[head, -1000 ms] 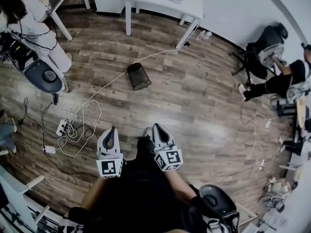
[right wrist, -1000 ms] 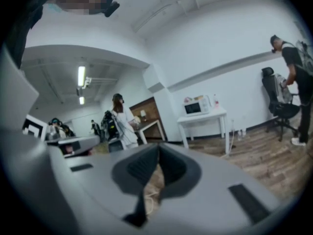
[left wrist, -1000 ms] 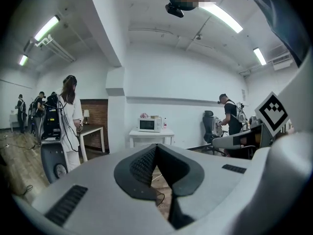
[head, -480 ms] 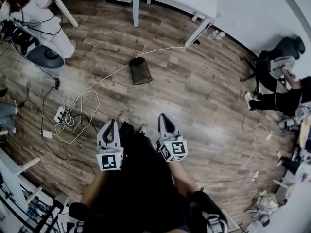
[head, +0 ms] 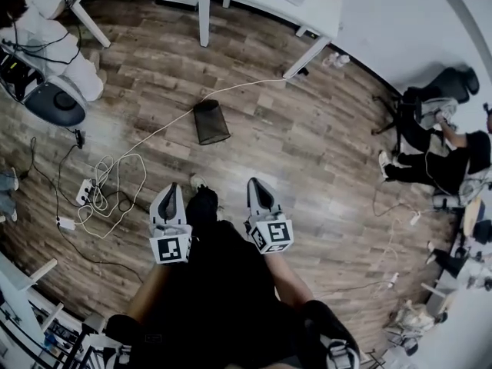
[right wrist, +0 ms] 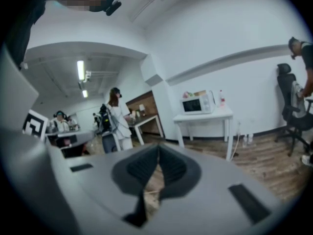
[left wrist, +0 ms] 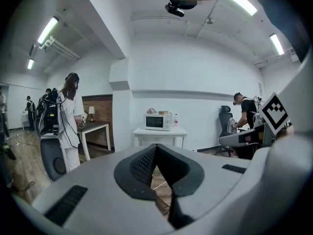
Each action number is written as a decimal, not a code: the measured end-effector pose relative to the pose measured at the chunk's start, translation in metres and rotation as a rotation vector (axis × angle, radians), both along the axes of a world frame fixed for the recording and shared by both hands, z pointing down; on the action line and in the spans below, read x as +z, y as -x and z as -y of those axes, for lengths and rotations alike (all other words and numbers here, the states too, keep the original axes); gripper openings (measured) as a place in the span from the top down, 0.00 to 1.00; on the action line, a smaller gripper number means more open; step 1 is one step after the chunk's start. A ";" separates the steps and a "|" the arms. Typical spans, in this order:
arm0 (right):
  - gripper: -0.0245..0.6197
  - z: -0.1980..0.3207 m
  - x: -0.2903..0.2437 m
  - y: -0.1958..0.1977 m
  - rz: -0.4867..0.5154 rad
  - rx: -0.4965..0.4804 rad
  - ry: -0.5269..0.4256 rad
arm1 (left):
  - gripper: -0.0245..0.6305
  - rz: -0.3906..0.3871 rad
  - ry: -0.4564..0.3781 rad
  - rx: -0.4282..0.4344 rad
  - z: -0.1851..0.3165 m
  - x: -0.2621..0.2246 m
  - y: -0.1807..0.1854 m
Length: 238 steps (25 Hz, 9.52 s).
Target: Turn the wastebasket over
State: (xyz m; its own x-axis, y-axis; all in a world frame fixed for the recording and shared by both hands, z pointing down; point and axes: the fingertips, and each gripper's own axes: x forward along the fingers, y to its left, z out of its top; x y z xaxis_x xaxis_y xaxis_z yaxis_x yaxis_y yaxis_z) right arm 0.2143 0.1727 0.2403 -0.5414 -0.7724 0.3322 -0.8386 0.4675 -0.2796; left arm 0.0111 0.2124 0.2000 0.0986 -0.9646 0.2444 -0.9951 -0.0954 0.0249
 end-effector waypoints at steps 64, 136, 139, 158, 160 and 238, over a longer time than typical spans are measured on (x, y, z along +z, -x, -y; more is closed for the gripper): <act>0.68 0.181 0.717 0.057 -0.826 -0.670 0.344 | 0.91 -0.031 0.152 -0.207 0.189 0.324 0.030; 0.89 0.229 0.603 0.085 -0.702 -0.597 0.638 | 0.70 -0.455 0.636 -0.376 0.122 0.555 0.059; 0.89 0.227 0.573 0.090 -0.654 -0.594 0.633 | 0.67 -0.471 0.679 -0.374 0.120 0.571 0.056; 0.88 0.237 0.441 0.111 -0.414 -0.629 0.587 | 0.80 -0.585 0.716 -0.278 0.148 0.591 0.051; 0.88 0.240 0.455 0.103 -0.399 -0.605 0.620 | 0.81 -0.593 0.721 -0.290 0.147 0.590 0.050; 0.88 0.187 0.476 0.026 -0.312 -0.202 0.822 | 0.91 -0.262 0.710 -0.233 0.148 0.473 0.032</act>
